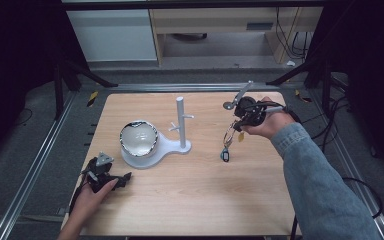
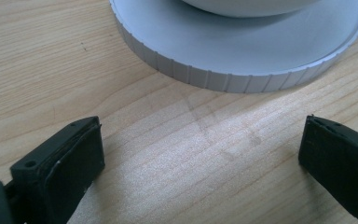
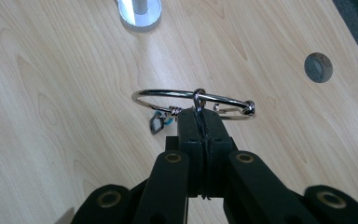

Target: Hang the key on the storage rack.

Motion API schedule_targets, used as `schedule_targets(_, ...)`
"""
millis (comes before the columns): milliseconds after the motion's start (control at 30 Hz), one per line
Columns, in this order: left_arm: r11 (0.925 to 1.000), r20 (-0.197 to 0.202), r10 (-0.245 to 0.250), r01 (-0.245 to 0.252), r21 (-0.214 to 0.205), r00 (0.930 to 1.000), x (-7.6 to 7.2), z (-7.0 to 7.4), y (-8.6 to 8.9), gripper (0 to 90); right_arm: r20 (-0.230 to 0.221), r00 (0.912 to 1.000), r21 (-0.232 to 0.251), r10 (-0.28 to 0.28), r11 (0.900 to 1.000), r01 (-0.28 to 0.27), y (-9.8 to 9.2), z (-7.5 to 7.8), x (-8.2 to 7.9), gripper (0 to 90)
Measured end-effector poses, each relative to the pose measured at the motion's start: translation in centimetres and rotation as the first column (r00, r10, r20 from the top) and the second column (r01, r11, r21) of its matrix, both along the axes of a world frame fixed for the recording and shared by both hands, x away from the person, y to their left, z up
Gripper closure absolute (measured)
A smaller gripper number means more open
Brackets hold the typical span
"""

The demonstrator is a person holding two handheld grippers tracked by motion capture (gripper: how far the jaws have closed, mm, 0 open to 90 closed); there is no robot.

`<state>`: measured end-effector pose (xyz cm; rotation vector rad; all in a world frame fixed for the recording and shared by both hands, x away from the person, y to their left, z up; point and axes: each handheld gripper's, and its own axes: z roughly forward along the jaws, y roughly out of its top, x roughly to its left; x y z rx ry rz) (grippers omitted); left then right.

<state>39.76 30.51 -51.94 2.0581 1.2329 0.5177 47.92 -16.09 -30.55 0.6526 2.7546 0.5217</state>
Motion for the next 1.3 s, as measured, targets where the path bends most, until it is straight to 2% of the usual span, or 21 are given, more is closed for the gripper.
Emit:
schedule_targets(700,1.0,0.002,0.001,-0.001,0.0,1.0,0.0,0.0,0.0,0.0,0.051,0.9976,-0.043,0.046,0.9981,-0.044,3.2,3.8,1.1,88.9)
schedule_targets(1300,1.0,0.001,0.0,0.0,0.0,1.0,0.0,0.0,0.0,0.0,0.064,0.9949,-0.055,0.078,0.9957,-0.074,5.7,5.4,1.3,88.9)
